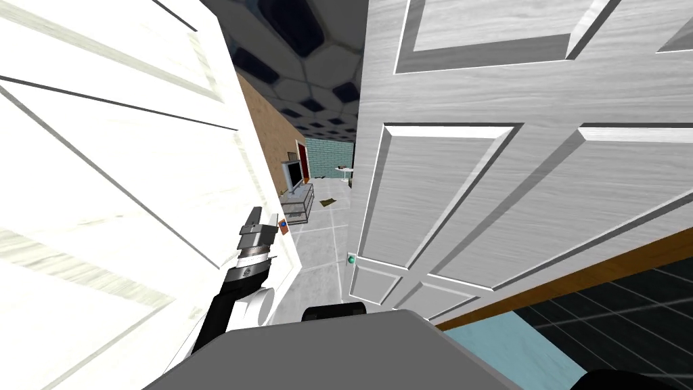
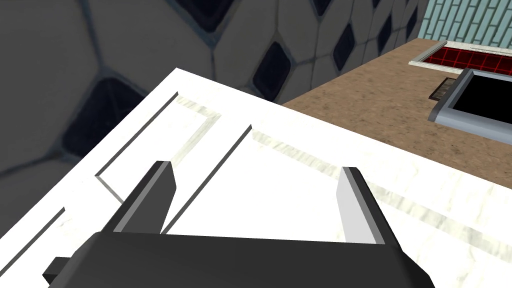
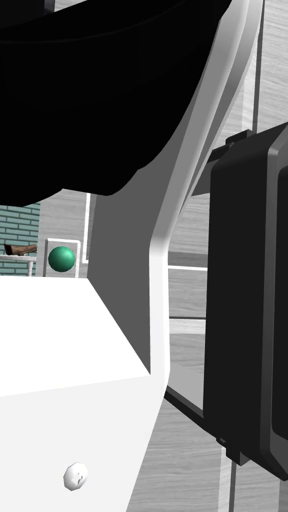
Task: Push the door open
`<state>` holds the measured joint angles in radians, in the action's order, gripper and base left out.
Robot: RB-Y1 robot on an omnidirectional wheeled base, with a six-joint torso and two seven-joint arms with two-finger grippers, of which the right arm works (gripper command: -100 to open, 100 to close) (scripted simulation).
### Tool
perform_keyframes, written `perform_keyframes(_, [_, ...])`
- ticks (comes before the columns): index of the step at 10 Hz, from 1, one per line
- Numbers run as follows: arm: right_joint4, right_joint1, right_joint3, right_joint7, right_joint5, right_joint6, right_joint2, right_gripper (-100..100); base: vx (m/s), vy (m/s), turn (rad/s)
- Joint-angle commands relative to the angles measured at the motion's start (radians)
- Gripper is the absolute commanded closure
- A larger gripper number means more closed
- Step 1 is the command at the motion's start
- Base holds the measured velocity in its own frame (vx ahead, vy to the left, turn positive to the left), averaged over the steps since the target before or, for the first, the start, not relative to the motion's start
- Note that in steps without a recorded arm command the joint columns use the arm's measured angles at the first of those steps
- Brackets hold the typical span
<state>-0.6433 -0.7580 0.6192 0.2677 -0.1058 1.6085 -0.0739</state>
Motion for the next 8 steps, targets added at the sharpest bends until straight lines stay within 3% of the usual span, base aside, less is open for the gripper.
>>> perform_keyframes(1, [-0.010,0.002,-0.002,0.002,0.000,-0.004,0.010,-100,0.204,0.046,0.042])
perform_keyframes(5, [-0.023,-0.002,-0.008,0.005,-0.001,0.001,0.028,-100,0.186,0.021,0.032])
perform_keyframes(6, [-0.024,-0.021,-0.011,0.006,-0.003,-0.016,0.006,-100,0.083,0.015,0.005])
perform_keyframes(7, [-0.024,-0.021,-0.011,0.006,-0.003,-0.016,0.006,100,-0.011,-0.004,-0.006])
perform_keyframes(8, [-0.024,-0.021,-0.011,0.006,-0.003,-0.016,0.006,100,-0.033,-0.006,-0.001])
